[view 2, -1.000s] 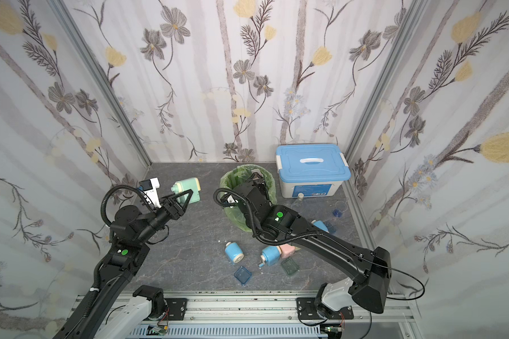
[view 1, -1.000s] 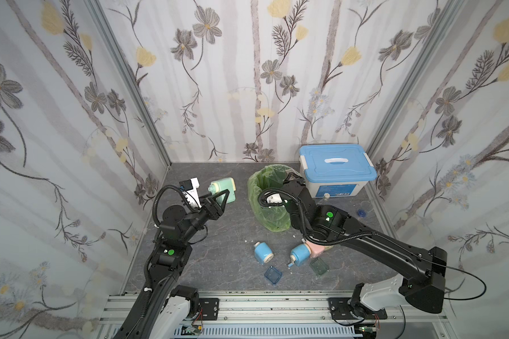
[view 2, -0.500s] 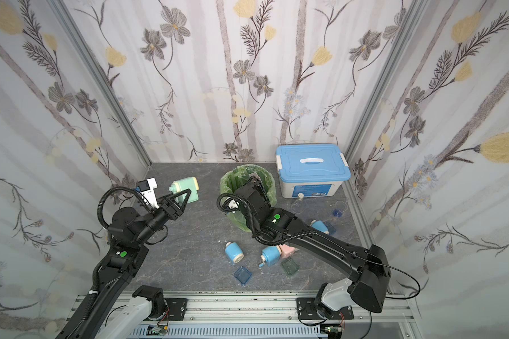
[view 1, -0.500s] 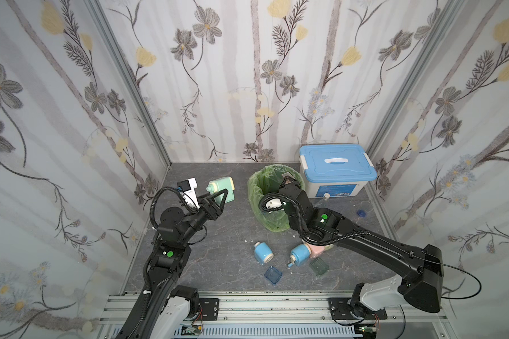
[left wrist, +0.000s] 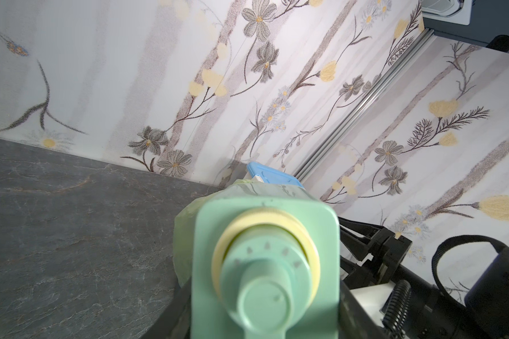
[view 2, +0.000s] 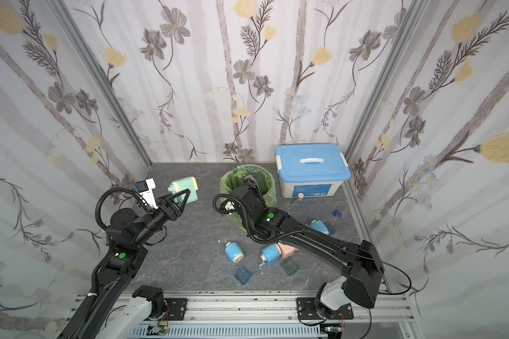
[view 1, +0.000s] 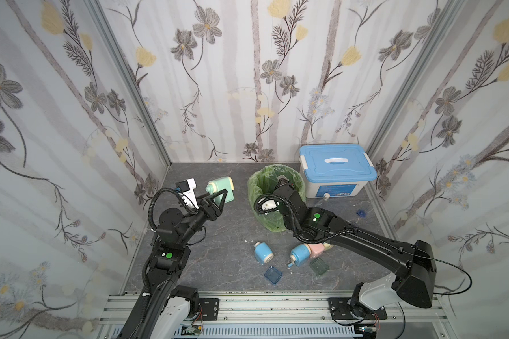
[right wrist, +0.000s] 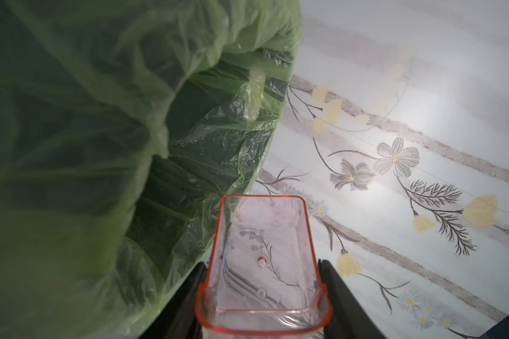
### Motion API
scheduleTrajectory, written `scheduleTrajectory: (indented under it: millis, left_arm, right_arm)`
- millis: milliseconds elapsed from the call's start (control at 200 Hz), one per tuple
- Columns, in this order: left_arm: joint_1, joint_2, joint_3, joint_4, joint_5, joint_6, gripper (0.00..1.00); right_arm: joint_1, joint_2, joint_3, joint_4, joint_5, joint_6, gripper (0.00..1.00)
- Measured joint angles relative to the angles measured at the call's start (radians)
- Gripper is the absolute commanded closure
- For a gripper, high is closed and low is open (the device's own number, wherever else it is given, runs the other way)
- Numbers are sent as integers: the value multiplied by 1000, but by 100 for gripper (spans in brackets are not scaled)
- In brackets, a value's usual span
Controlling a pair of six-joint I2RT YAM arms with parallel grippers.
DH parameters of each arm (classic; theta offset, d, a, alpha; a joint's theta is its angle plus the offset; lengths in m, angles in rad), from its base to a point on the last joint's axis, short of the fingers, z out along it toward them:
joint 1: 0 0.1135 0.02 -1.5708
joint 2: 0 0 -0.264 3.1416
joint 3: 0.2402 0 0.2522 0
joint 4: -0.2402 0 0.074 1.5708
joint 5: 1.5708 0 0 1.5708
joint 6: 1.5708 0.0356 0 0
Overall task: Take out the pencil sharpener tray and clean the shavings
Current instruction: Pour the shavings into the trash bin.
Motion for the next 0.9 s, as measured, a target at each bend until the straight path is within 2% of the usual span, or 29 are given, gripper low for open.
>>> scheduleTrajectory:
  millis: [75, 165, 265, 355, 455, 530, 649, 744, 844, 899]
  left_arm:
    - [0, -2, 0, 2, 0, 0, 59]
    - [2, -3, 0, -1, 0, 0, 59]
    - [2, -11, 0, 1, 0, 0, 59]
    - [3, -13, 0, -3, 0, 0, 59]
    - [4, -16, 0, 0, 0, 0, 59]
    - [5, -15, 0, -1, 0, 0, 59]
    - [6, -23, 0, -2, 0, 0, 59]
    - [7, -24, 3, -3, 1, 1, 59]
    - [8, -30, 3, -5, 0, 1, 59]
    - [8, -30, 3, -6, 0, 1, 59]
  right_arm:
    - [-6, -7, -14, 21, 32, 2, 57]
    - [-3, -4, -9, -13, -3, 15, 57]
    - [-14, -5, -16, -7, 27, 14, 56]
    - [-17, 1, 5, -40, -6, 27, 56]
    - [-24, 2, -1, -5, 30, 33, 55]
    - [-18, 13, 12, -48, -7, 51, 55]
    - [-32, 13, -2, -3, 29, 59, 55]
    - [-31, 26, 16, -34, -5, 71, 54]
    - [-50, 20, 20, -12, 35, 93, 54]
    - [-40, 22, 19, -32, 18, 99, 55]
